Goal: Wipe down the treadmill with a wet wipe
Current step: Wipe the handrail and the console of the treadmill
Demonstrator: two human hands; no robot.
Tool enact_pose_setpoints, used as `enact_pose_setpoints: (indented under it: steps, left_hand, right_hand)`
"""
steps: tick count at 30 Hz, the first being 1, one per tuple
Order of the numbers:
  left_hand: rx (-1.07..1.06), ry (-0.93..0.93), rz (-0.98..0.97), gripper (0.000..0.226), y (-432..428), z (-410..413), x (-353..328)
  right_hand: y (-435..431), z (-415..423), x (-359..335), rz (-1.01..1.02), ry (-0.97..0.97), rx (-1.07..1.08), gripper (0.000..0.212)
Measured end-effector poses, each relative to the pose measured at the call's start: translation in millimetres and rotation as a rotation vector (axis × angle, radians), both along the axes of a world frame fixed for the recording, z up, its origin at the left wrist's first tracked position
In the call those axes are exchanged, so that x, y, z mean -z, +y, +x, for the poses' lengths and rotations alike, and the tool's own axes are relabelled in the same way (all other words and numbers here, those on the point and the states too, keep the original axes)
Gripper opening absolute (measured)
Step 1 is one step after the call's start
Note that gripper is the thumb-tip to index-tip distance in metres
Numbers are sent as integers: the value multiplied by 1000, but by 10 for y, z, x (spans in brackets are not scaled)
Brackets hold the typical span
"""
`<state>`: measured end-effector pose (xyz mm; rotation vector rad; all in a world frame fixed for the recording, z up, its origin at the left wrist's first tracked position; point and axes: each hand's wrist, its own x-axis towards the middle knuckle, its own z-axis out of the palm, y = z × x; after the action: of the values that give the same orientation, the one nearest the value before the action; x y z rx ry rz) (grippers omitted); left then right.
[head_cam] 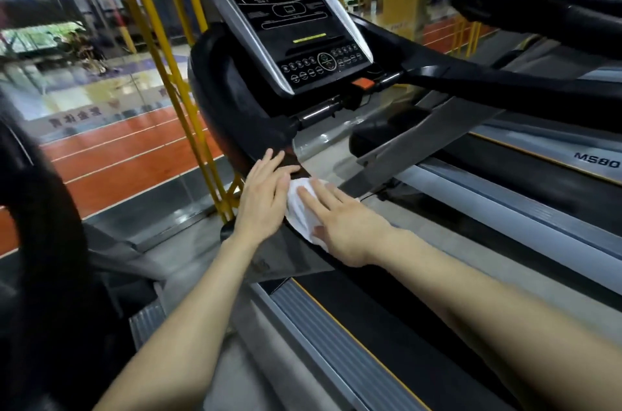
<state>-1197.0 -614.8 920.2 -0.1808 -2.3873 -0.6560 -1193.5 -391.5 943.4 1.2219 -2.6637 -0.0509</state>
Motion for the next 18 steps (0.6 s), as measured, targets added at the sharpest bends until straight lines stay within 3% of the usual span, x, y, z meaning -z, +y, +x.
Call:
enact_pose_setpoints:
  steps: [2,4,7,10,12,15,18]
  left_hand:
    - [-72,-28,43,52,-168,-186,-54]
    - [-122,-76,115,56,-348,-376,-163]
    - [-175,-128,162,58,-526,-566,-259]
    - [-259,-95,131,51,-448,-599,-219]
    - [-315,-67,107,45,-452,-598,-257]
    - [-311,-11,-1,38,-695,-636,-407]
    - [-313,-19,-80,34,-952,-879,-564]
  right_hand:
    - [329,201,1,86,198,-115,89]
    - [768,420,88,155,214,-228,89]
    - [936,412,20,45,68,-285,79]
    - [178,-161,-138,-146,-325,-250,70]
    - [-415,-580,-249,-282,-489,-226,67]
    - [-694,-802,-297,-336,-571,-174,61]
    - [-212,-548,-229,-226,-565,-301,57]
